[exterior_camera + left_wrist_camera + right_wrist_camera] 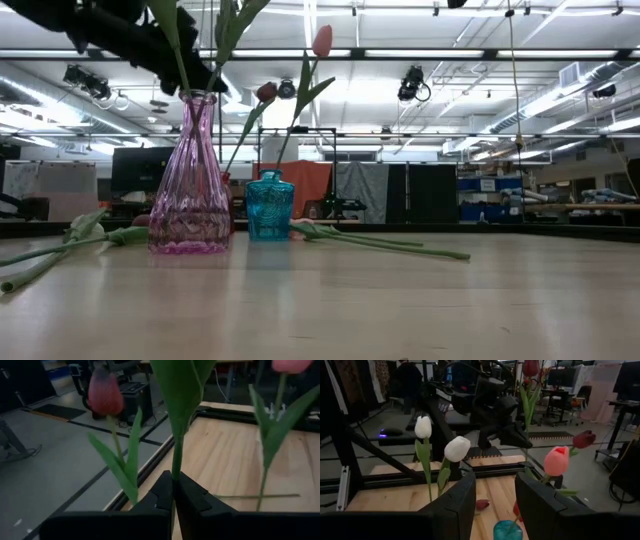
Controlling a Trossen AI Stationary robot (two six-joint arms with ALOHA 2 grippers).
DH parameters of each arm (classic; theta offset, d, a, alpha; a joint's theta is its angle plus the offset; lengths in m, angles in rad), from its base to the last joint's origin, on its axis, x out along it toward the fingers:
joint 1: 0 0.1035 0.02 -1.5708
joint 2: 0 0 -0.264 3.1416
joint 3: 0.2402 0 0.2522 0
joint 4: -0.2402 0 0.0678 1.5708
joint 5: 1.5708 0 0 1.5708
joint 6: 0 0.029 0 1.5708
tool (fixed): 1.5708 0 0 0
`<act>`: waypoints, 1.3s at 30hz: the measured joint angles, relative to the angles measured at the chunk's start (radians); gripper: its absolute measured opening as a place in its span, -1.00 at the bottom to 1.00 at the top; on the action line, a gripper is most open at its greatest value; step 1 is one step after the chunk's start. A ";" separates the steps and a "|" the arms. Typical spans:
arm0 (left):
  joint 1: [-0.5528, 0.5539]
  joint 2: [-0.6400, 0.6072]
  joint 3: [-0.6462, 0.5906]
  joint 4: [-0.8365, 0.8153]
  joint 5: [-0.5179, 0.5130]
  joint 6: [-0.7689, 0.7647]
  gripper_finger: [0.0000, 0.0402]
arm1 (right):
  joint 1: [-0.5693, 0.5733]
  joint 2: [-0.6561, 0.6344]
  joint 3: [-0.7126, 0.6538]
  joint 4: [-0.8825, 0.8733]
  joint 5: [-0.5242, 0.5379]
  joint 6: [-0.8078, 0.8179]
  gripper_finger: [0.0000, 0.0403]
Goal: Sort flowers into vase by color
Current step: Put the top red tulip into the red vase, then put the top pink tulip into the blue vase
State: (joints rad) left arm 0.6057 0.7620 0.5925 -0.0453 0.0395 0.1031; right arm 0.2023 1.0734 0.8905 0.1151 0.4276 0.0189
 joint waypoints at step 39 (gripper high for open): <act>0.077 0.085 -0.180 0.072 0.034 -0.078 -0.27 | 0.000 0.179 0.002 -0.109 0.135 0.197 -0.27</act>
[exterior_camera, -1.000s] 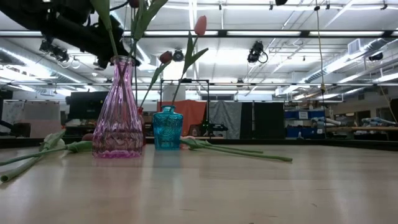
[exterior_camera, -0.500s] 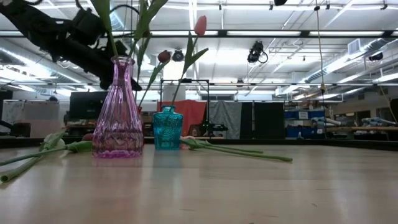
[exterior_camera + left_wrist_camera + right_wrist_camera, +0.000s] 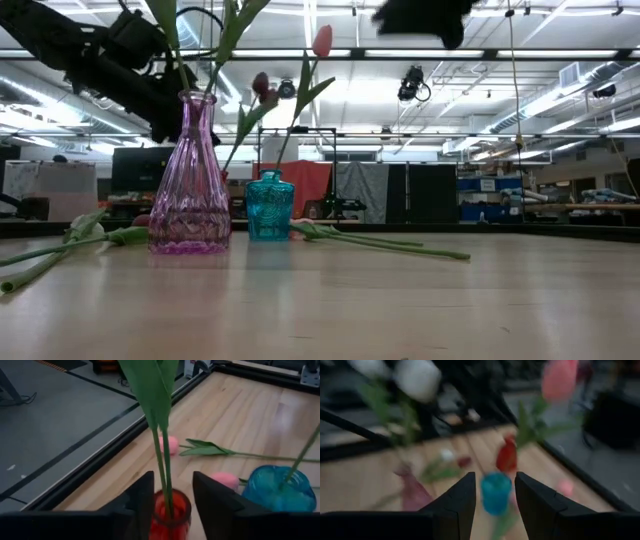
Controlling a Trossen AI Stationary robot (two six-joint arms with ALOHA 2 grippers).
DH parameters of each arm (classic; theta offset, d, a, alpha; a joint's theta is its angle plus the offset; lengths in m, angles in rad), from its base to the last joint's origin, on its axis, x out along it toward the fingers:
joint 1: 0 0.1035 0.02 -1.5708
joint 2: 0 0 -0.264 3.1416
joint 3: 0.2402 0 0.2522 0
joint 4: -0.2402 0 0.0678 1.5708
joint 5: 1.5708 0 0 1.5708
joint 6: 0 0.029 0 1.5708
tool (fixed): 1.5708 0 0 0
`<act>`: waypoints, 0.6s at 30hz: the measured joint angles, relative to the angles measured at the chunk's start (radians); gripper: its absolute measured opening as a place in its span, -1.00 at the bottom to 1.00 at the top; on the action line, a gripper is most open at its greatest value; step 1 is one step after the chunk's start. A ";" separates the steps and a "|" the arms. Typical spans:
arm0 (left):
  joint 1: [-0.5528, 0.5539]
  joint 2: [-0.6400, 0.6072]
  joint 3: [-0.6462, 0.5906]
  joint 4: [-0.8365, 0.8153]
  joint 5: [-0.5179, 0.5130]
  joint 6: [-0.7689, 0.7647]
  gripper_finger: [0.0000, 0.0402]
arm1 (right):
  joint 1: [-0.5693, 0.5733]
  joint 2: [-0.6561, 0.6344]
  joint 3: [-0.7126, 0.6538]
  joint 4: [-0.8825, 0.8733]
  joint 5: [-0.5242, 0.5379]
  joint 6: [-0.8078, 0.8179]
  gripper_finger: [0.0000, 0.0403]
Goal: Sort flowers into vase by color
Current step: Put the top pink tulip into the blue vase
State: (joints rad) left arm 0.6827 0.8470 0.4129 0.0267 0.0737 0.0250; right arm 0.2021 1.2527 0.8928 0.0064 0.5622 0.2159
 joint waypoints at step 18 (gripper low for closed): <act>-0.048 -0.406 0.001 -0.242 0.018 -0.115 -0.19 | -0.175 0.488 -0.001 -0.187 -0.138 0.309 -0.37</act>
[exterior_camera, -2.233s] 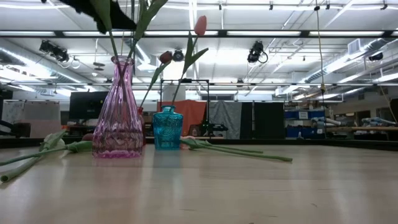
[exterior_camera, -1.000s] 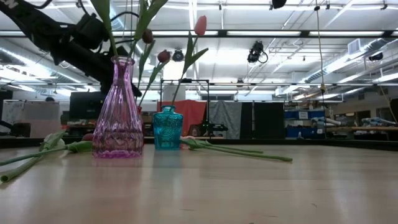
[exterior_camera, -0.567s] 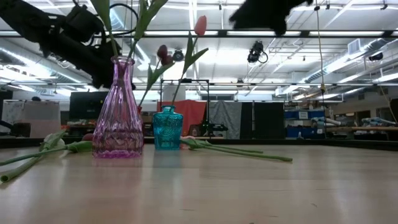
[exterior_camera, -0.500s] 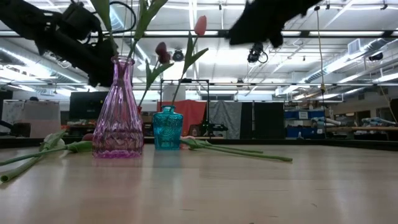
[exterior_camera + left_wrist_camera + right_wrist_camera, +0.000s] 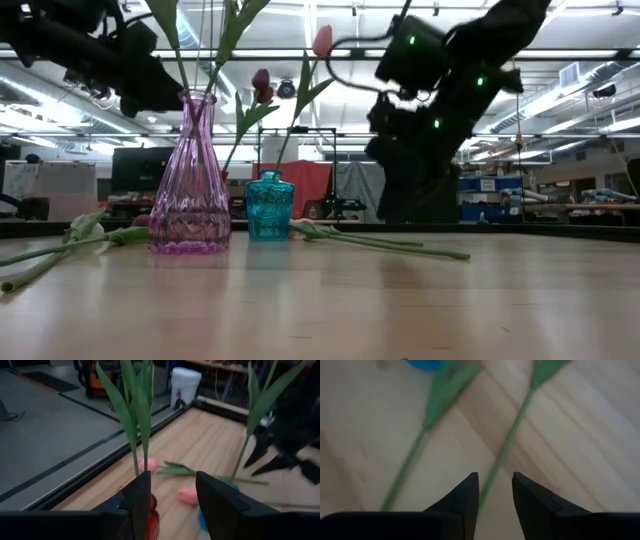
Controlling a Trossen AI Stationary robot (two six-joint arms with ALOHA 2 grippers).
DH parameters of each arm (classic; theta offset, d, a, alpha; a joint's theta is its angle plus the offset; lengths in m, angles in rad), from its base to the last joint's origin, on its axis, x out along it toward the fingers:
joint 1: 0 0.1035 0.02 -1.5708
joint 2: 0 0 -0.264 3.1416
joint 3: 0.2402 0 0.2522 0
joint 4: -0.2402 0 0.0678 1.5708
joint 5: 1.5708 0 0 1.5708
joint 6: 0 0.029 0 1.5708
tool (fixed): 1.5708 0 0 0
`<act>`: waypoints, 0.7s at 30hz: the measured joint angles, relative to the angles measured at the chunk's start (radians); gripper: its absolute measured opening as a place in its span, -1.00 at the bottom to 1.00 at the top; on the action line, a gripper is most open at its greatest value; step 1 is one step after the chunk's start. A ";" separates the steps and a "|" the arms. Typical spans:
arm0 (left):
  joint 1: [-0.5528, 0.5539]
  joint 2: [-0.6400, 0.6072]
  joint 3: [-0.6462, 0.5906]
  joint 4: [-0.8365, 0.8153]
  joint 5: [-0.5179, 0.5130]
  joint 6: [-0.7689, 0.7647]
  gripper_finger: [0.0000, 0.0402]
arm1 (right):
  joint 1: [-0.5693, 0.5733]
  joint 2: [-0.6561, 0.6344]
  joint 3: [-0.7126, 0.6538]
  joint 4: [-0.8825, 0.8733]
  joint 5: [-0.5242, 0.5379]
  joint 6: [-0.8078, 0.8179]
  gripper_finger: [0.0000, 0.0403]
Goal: Sort flowers into vase by color
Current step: Put the top pink tulip into the blue vase
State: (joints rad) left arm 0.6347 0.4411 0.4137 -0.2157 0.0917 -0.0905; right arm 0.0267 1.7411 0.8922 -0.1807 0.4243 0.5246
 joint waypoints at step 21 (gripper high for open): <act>-0.002 -0.066 0.001 0.127 0.144 -0.013 -0.19 | -0.005 0.026 0.004 -0.202 -0.056 0.059 -0.97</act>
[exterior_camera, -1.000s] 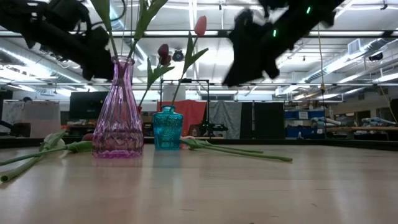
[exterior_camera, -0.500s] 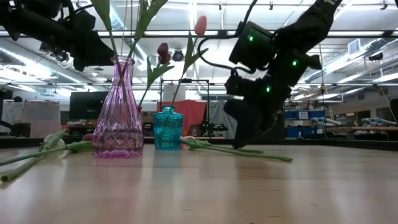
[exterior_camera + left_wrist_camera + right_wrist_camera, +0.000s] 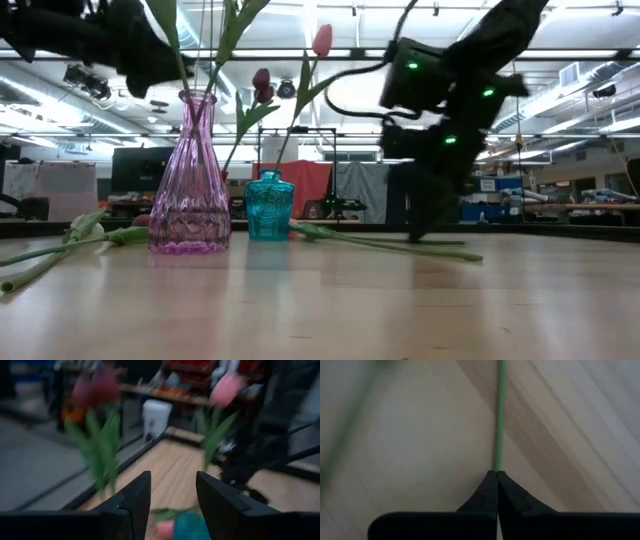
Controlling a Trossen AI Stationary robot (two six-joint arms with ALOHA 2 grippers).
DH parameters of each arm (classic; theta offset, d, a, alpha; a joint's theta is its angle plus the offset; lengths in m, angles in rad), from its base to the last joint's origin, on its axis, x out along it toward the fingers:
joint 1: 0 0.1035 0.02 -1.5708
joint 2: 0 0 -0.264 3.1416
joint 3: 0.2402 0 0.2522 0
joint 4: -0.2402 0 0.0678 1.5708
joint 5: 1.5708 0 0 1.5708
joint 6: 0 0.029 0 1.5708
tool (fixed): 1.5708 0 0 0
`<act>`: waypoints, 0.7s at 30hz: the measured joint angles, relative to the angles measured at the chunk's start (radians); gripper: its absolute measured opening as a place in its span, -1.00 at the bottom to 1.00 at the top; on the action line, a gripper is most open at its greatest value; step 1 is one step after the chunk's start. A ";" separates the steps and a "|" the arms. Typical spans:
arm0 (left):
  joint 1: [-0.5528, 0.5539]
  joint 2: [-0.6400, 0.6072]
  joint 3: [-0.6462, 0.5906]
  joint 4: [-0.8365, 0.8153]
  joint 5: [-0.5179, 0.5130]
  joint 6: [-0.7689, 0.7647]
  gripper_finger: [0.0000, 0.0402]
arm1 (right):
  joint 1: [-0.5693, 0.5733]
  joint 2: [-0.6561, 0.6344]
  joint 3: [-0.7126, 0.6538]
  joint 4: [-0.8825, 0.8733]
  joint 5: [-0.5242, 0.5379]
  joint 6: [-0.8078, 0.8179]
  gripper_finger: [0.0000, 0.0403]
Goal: Sort flowers into vase by color
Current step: Put the top pink tulip into the blue vase
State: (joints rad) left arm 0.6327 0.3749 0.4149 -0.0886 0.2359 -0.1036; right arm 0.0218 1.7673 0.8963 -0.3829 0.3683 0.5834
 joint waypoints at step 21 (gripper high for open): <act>0.000 -0.047 0.000 0.112 0.174 -0.135 -0.19 | 0.176 -0.610 0.000 -0.199 0.284 0.023 -0.98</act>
State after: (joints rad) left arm 0.6327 0.3275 0.4149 0.0230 0.4098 -0.2386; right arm 0.1974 1.1576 0.8967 -0.5816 0.6523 0.6069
